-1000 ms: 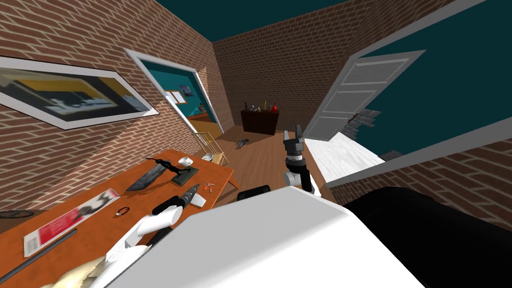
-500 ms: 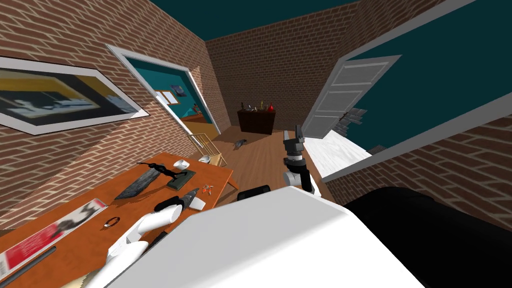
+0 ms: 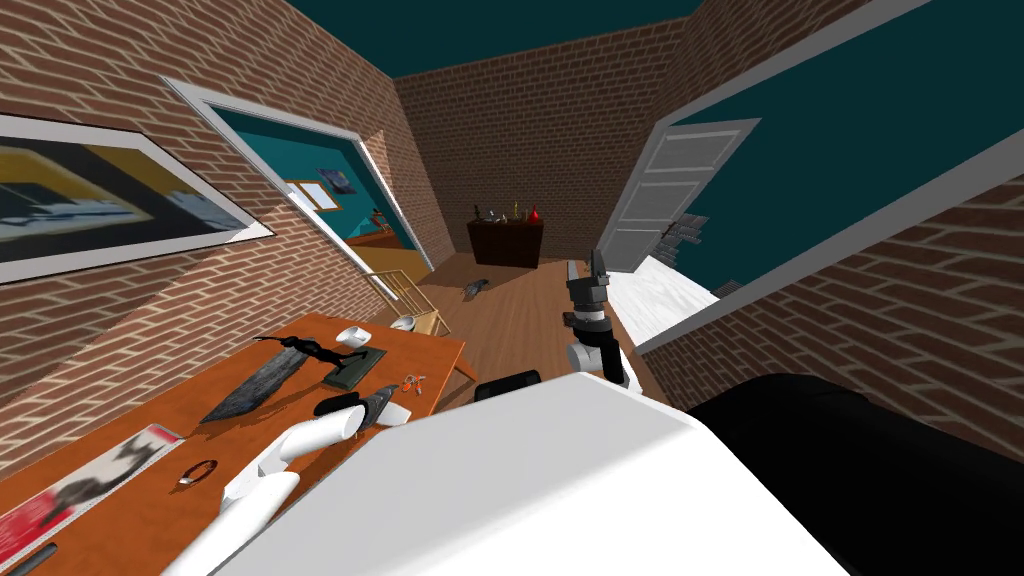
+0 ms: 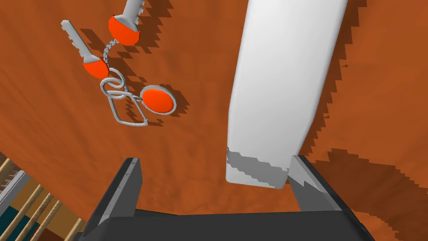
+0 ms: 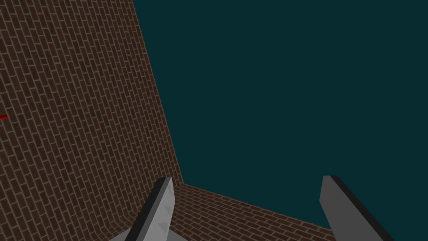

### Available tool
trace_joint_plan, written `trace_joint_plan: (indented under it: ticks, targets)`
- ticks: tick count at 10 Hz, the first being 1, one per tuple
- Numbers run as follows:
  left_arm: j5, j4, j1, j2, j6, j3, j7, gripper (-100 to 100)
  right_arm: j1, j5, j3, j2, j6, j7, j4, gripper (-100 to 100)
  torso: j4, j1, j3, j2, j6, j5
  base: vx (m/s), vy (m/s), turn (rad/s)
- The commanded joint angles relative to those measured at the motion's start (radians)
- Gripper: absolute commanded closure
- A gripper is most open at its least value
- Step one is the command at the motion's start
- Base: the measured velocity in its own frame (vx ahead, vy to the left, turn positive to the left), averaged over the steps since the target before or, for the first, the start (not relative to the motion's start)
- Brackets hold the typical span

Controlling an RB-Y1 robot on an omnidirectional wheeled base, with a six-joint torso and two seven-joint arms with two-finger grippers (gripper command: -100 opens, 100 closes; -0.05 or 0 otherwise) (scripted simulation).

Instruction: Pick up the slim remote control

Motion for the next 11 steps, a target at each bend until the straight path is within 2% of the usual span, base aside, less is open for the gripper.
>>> trace_joint_plan:
  ticks: [1, 6, 8, 9, 10, 11]
  targets:
    - [0.03, 0.026, -0.013, 0.01, 0.05, -0.018, -0.016, -100, 0.0, 0.0, 0.0, 0.0, 0.0, 0.0, 0.0, 0, 0.0, 0.0, 0.0, 0.0, 0.0, 0.0, -0.034, 0.054, -0.148]
    - [0.099, 0.098, -0.054, 0.026, 0.161, -0.064, -0.052, -100, 0.0, 0.0, 0.0, 0.0, 0.0, 0.0, 0.0, 0, 0.0, -0.001, 0.0, 0.0, 0.0, 0.0, -0.021, 0.041, -0.105]
    - [0.12, 0.121, -0.063, 0.026, 0.194, -0.081, -0.063, -100, 0.0, 0.0, 0.0, 0.0, 0.0, 0.0, 0.0, 0, 0.0, -0.002, 0.0, -0.001, 0.0, 0.0, -0.002, 0.022, -0.078]
    - [0.116, 0.113, -0.064, 0.029, 0.184, -0.074, -0.061, -100, 0.0, 0.0, 0.0, 0.0, 0.0, 0.0, 0.0, 0, 0.0, -0.002, -0.001, -0.001, 0.0, 0.0, 0.0, 0.009, -0.018]
    - [0.117, 0.114, -0.065, 0.029, 0.189, -0.075, -0.061, 0, 0.0, 0.0, 0.0, 0.0, 0.0, 0.0, 0.0, 0, 0.0, -0.003, -0.001, -0.001, -0.001, -0.001, 0.0, 0.0, 0.0]
    - [0.093, 0.147, -0.068, -0.001, 0.16, -0.082, -0.056, -100, 0.0, 0.0, 0.0, 0.0, 0.0, 0.0, 0.0, 0, 0.0, -0.003, -0.001, -0.001, -0.001, -0.001, 0.007, 0.035, -0.065]
